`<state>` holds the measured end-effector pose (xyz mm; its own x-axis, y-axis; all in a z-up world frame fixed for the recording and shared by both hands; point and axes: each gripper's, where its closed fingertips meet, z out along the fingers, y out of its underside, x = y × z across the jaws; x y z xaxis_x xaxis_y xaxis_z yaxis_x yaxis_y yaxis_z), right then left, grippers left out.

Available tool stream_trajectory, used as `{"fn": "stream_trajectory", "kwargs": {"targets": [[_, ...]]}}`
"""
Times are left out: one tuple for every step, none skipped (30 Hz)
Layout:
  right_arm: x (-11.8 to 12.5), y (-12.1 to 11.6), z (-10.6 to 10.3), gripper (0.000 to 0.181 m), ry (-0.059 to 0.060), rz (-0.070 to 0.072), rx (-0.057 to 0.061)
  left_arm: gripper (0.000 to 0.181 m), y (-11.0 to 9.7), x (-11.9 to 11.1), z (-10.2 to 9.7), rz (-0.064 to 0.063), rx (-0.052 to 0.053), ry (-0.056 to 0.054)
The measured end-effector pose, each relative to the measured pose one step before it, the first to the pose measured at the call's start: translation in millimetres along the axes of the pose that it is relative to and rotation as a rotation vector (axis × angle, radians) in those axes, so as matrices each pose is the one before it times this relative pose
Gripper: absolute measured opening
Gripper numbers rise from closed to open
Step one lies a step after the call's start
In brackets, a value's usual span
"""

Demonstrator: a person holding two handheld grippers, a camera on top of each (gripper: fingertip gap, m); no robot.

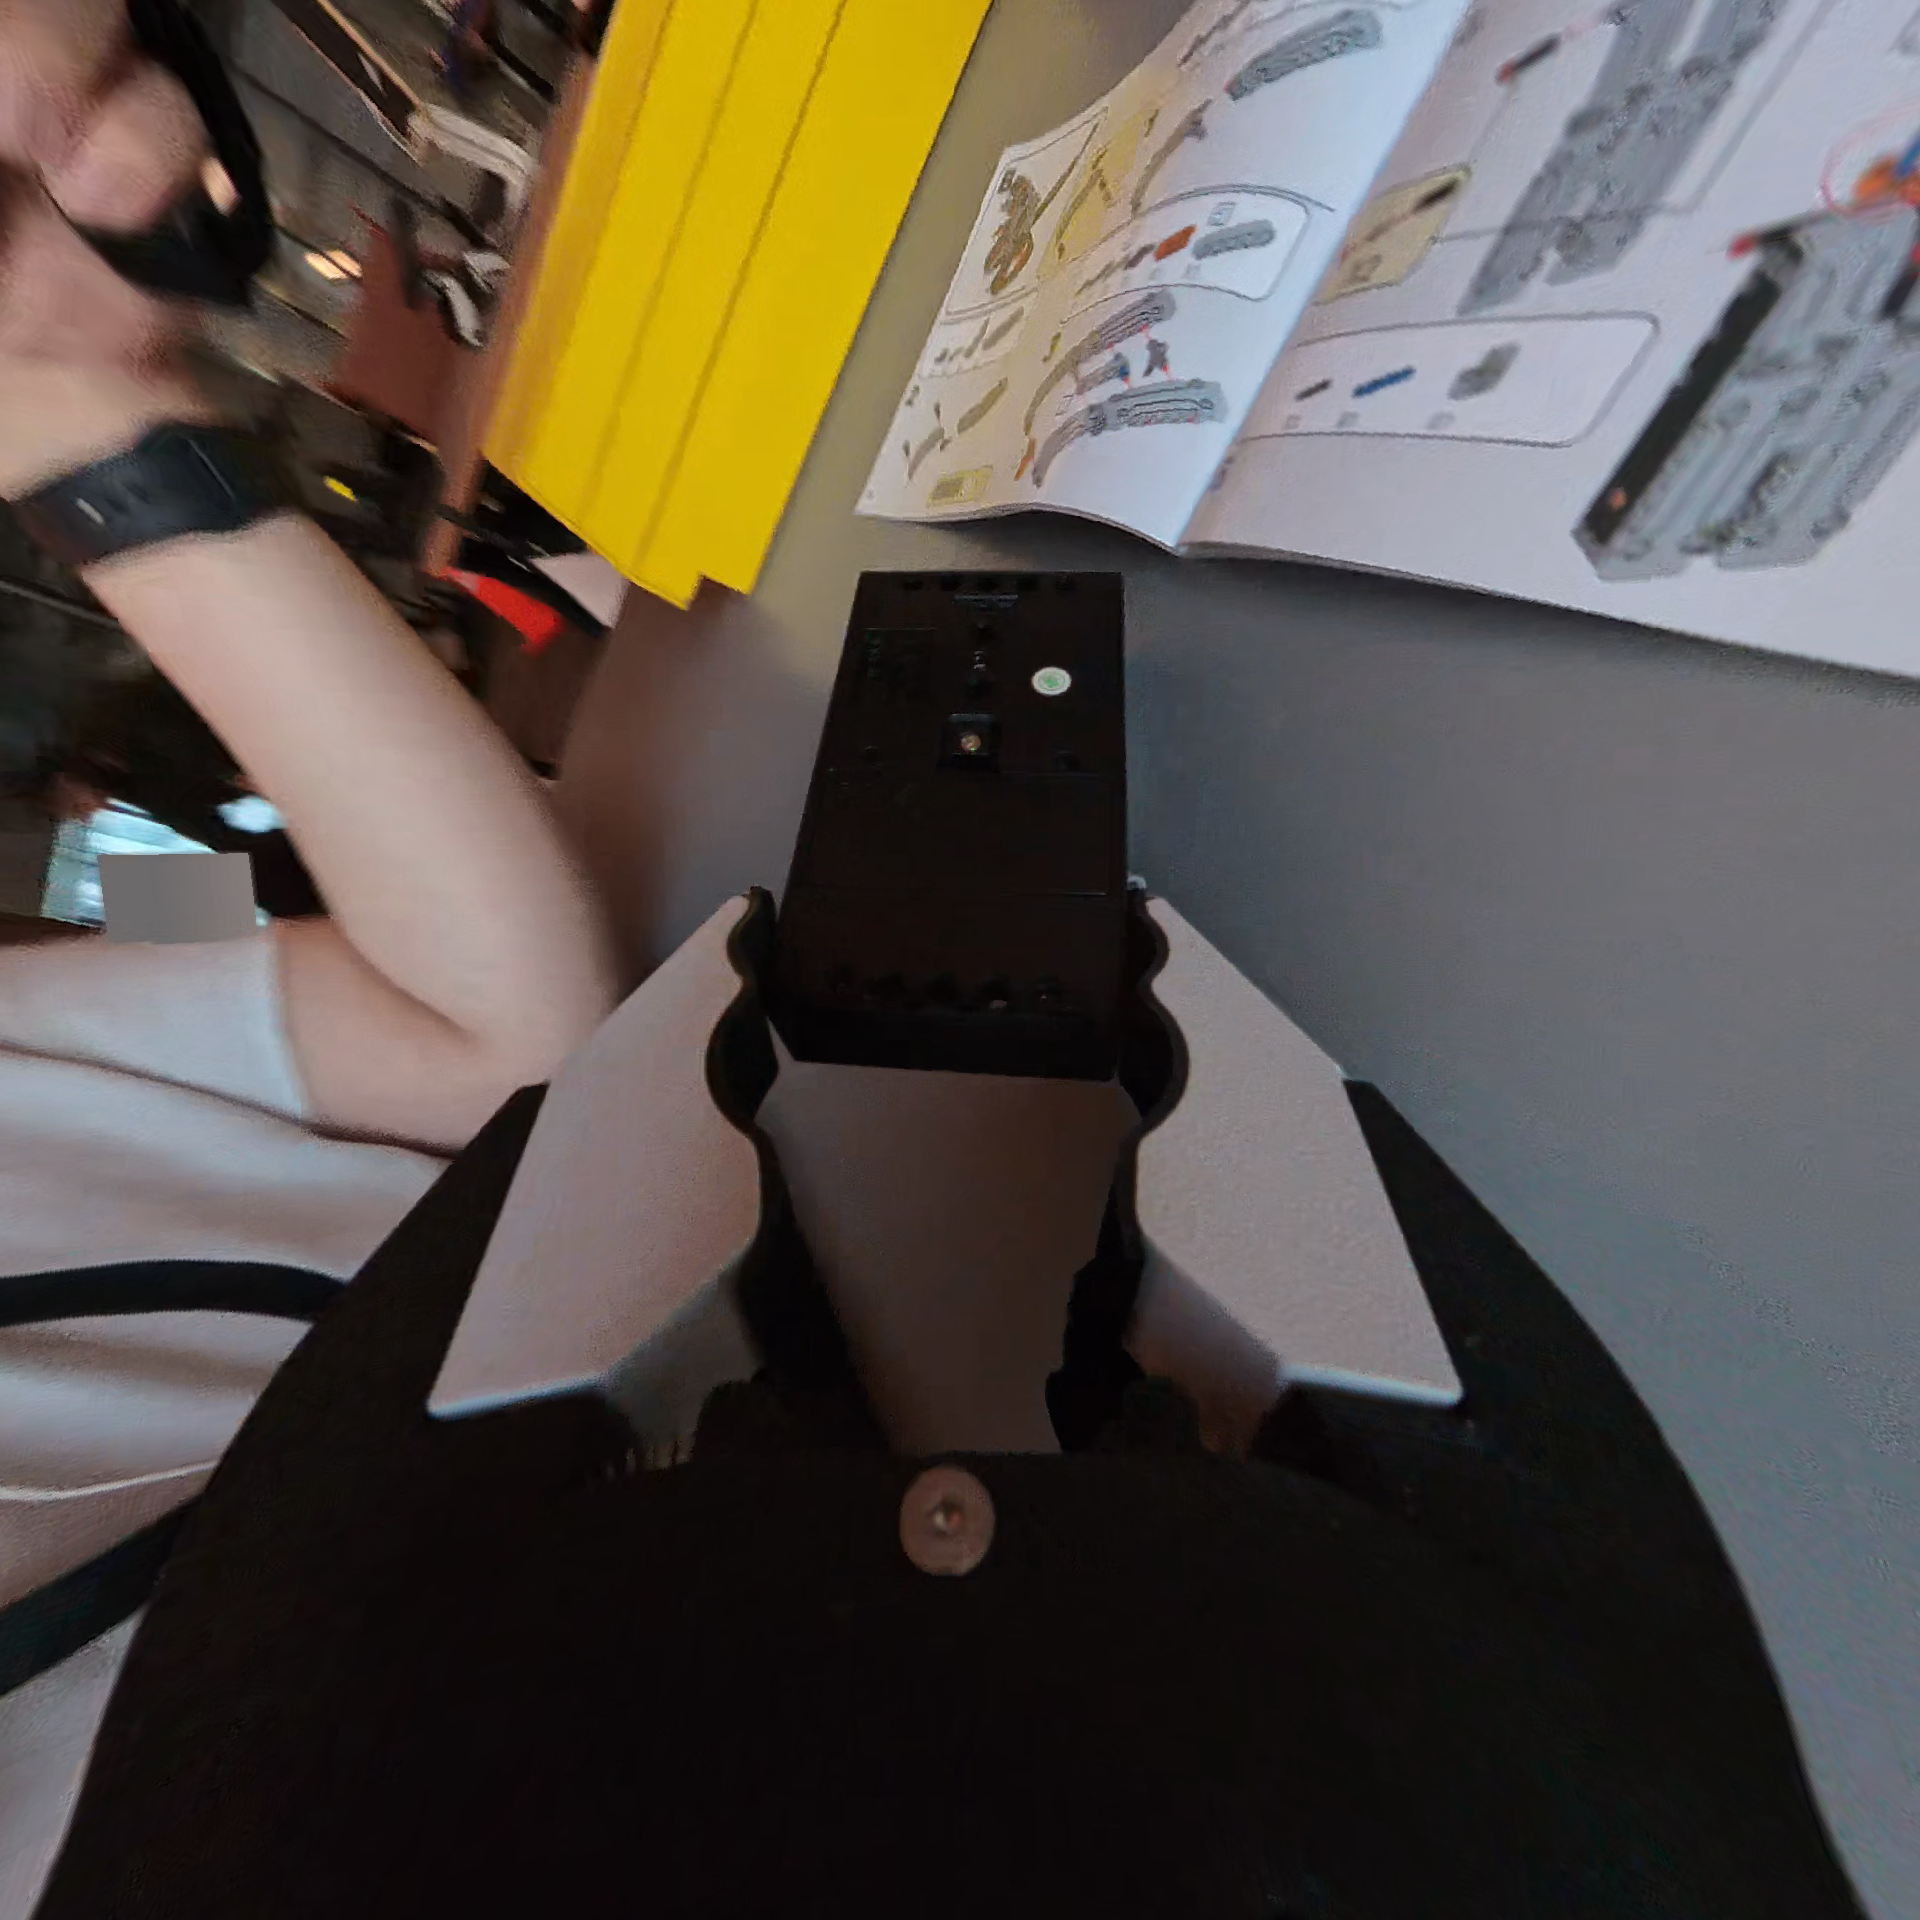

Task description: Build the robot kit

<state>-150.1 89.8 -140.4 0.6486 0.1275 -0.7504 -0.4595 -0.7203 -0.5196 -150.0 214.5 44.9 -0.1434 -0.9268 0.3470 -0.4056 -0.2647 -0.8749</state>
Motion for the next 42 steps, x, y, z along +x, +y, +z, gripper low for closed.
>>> {"fn": "stream_trajectory", "kwargs": {"targets": [[1.3,-3.72,-3.73,0.065,-0.0524,0.0797,0.0021,0.025,-0.39,1.13,-0.38,0.0035,0.0013,0.0023],[-0.53,-3.21,-3.55,0.066,-0.0562,0.0767,0.001,0.025,-0.57,0.98,-0.55,0.0039,0.0024,0.0016],[-3.59,-3.68,-3.7,0.065,-0.0697,0.0783,0.007,0.025,-0.49,0.76,-0.66,0.003,0.0023,0.0011],[-7.27,-4.48,-4.2,0.066,-0.0889,0.0849,0.0153,0.025,-0.28,0.38,-0.77,0.0011,0.0022,0.0007],[-10.02,-5.31,-4.5,0.065,-0.104,0.094,0.0247,0.025,-0.29,0.09,-0.91,-0.0004,0.0025,0.0006],[-12.99,-6.12,-4.9,0.065,-0.1193,0.0935,0.0331,0.025,-0.34,-0.05,-0.78,-0.0013,0.003,0.0002],[-14.56,-4.78,-4.53,0.069,-0.1198,0.0745,0.0281,0.025,-0.42,-0.41,-0.86,-0.0017,0.003,-0.0006],[-12.28,-3.78,-4.24,0.065,-0.0889,0.0512,0.0268,0.025,-0.33,-0.33,-0.65,-0.0014,0.0026,-0.0001],[-9.0,-2.74,-3.64,0.066,-0.0522,0.0124,0.0219,0.025,-0.22,-0.1,-0.7,-0.0009,0.0024,0.0004],[-5.71,-1.13,-3.38,0.065,-0.0195,-0.0126,0.0094,0.025,-0.29,-0.4,-0.56,-0.0007,0.0021,-0.0008],[-4.06,-1.26,-3.53,0.066,-0.0052,-0.0206,0.0092,0.025,-0.1,-0.42,-0.54,-0.0011,0.0016,-0.0015],[-4.61,-2.18,-3.74,0.066,-0.0062,-0.0237,0.012,0.025,-0.17,-0.32,-0.36,-0.0013,0.0015,-0.0007],[-5.97,-3.47,-4.52,0.066,-0.0105,-0.023,0.0137,0.025,-0.2,-0.07,-0.38,-0.0013,0.0013,0.0001],[-6.5,-5.9,-6.41,0.065,0.0025,-0.0424,0.0175,0.025,-0.03,0.07,-0.24,-0.0005,0.0009,0.0006],[-5.4,-8.6,-9.14,0.065,0.0287,-0.077,0.0149,0.025,-0.08,0.33,-0.25,0.0009,0.0005,0.0007],[-2.26,-12.46,-12.65,0.069,0.063,-0.1074,0.0165,0.025,-0.22,0.46,-0.43,0.0019,0.001,0.0007],[3.54,-16.6,-16.6,0.066,0.0991,-0.1439,0.0123,0.025,-0.4,0.46,-0.46,0.0018,0.0023,0.0012],[13.88,-19.91,-20.31,0.065,0.1454,-0.1687,0.0108,0.025,-0.72,0.54,-0.31,0.0006,0.0039,0.0026],[25.09,-20.85,-21.51,0.065,0.178,-0.1608,0.0235,0.025,-0.78,0.77,-0.13,-0.0007,0.0041,0.0054],[29.47,-16.4,-17.94,0.065,0.1642,-0.1293,0.0195,0.025,-0.54,0.89,0.08,-0.0009,0.0024,0.006],[25.07,-12.38,-12.35,0.065,0.1103,-0.0929,0.0265,0.025,-0.13,0.4,0.14,0.0,0.0007,0.003],[17.78,-8.13,-7.78,0.066,0.0649,-0.0609,0.0232,0.025,0.11,0.11,0.32,0.0008,-0.0006,0.0005],[11.89,-5.54,-4.85,0.065,0.0384,-0.0314,0.0175,0.025,0.17,0.11,0.21,0.0003,-0.0016,0.0],[9.93,-2.3,-2.75,0.065,0.0444,-0.0442,0.0013,0.025,0.21,0.01,0.27,0.0003,-0.0013,-0.0005],[8.85,-0.18,-0.84,0.065,0.0493,-0.0483,-0.0046,0.026,0.16,-0.16,0.25,0.0004,-0.0011,-0.001],[3.64,0.86,0.64,0.065,0.0181,-0.0318,-0.003,0.025,0.26,-0.32,0.24,-0.0003,-0.0014,-0.0016],[1.87,2.11,1.26,0.065,0.0061,-0.0086,-0.0083,0.025,0.07,-0.26,0.11,-0.0007,-0.001,-0.002],[0.96,1.51,0.57,0.065,0.0066,-0.0058,-0.005,0.025,0.21,-0.15,0.16,-0.0005,-0.0012,-0.0015],[-1.07,0.38,-0.28,0.065,0.0026,-0.0233,0.0037,0.026,0.22,0.11,0.05,0.0007,-0.0017,-0.0016],[-2.36,1.25,-0.72,0.065,-0.0018,-0.03,-0.0045,0.025,0.13,0.2,-0.19,0.0022,-0.0012,-0.0024],[-2.65,0.38,-1.25,0.065,-0.003,-0.0188,0.0011,0.025,-0.16,0.18,-0.24,0.0026,0.0004,-0.002],[-1.25,-0.41,-1.34,0.065,-0.0023,-0.0023,0.0023,0.025,-0.31,0.11,-0.24,0.0016,0.0019,-0.0016],[-0.38,-1.29,-1.04,0.065,-0.0038,-0.0025,0.0003,0.025,-0.53,0.03,-0.03,0.0002,0.0021,-0.0005],[1.13,-3.91,-0.74,0.065,0.0033,-0.006,0.0127,0.025,-0.12,-0.12,0.2,-0.001,0.0006,0.0004],[1.57,-4.29,0.1,0.065,0.0062,-0.0106,0.0054,0.025,0.37,-0.12,0.59,-0.0017,-0.0021,0.0007],[1.3,-5.0,1.0,0.065,0.0082,-0.0198,0.0029,0.025,0.61,-0.14,0.91,-0.0012,-0.0039,0.0002],[1.14,-6.88,1.41,0.065,0.0119,-0.0251,0.0135,0.025,0.69,0.03,1.06,0.0,-0.0051,0.0],[0.61,-7.08,2.17,0.065,0.0087,-0.0235,0.0166,0.026,0.78,0.38,1.02,0.0012,-0.0054,0.0001],[0.97,-6.85,2.71,0.066,0.0069,-0.0152,0.0205,0.025,0.58,0.54,0.9,0.0023,-0.0044,-0.0002],[1.77,-5.14,3.2,0.065,0.01,-0.0121,0.0212,0.026,0.2,0.66,0.64,0.0031,-0.0028,0.0],[3.15,-1.54,3.54,0.065,0.0186,-0.0186,0.0121,0.026,0.12,0.69,0.54,0.0031,-0.0017,-0.0001],[3.54,2.79,3.33,0.065,0.0238,-0.0193,-0.0021,0.026,0.04,0.59,0.21,0.0026,-0.0013,-0.0003]]}}
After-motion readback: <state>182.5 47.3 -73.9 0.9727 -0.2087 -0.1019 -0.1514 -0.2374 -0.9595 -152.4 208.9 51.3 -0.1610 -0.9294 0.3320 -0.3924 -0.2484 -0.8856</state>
